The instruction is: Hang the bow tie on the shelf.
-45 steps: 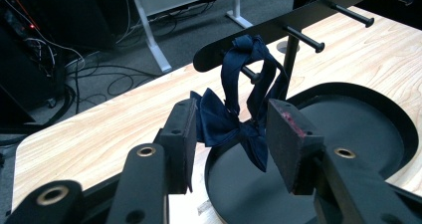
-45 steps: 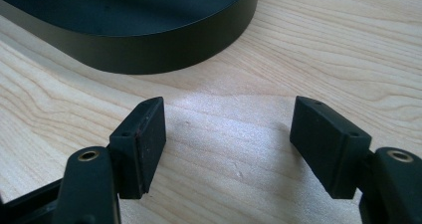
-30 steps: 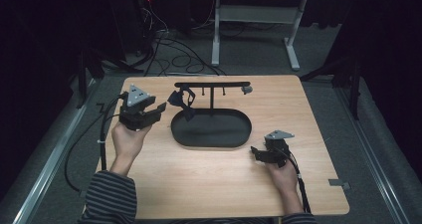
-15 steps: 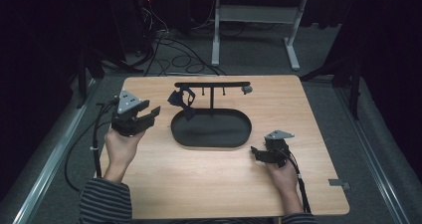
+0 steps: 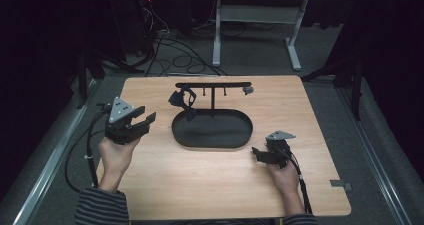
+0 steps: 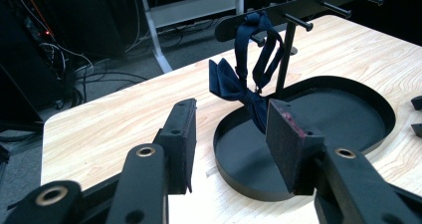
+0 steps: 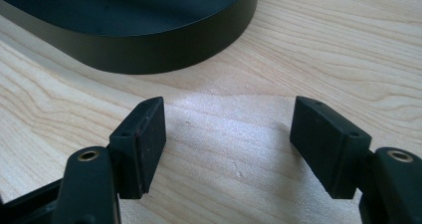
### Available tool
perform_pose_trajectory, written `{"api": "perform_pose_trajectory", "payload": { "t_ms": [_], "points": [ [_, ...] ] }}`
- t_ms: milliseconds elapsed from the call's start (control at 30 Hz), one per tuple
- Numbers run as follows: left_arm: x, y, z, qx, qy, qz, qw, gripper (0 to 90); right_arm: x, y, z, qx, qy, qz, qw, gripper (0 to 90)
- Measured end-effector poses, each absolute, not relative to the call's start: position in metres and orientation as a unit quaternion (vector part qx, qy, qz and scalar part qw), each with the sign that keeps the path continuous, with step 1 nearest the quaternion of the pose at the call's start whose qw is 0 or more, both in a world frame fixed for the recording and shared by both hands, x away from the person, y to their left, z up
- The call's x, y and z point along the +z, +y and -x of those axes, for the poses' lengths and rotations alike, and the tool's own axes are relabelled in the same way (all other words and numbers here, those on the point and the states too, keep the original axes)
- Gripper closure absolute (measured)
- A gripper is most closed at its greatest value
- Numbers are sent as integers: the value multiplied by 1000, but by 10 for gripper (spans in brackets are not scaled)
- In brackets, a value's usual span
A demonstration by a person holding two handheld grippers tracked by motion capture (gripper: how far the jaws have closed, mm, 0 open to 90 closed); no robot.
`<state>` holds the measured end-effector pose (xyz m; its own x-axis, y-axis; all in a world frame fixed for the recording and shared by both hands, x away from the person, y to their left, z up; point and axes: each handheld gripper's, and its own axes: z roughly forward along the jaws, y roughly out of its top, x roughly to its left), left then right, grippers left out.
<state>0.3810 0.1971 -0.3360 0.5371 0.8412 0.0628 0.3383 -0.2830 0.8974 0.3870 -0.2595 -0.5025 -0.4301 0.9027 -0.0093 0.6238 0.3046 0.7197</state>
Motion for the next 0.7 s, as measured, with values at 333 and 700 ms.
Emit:
{"api": "perform_pose_trajectory", "payload": {
  "t_ms": [333,700],
  "points": [
    [-344,210,-364,288,397,-747,449,554,-503,-259,-387,328,779,-490,214,316],
    [-370,222,-357,266,400,-749,457,544,-503,-259,-387,328,779,-490,214,316]
  ]
}}
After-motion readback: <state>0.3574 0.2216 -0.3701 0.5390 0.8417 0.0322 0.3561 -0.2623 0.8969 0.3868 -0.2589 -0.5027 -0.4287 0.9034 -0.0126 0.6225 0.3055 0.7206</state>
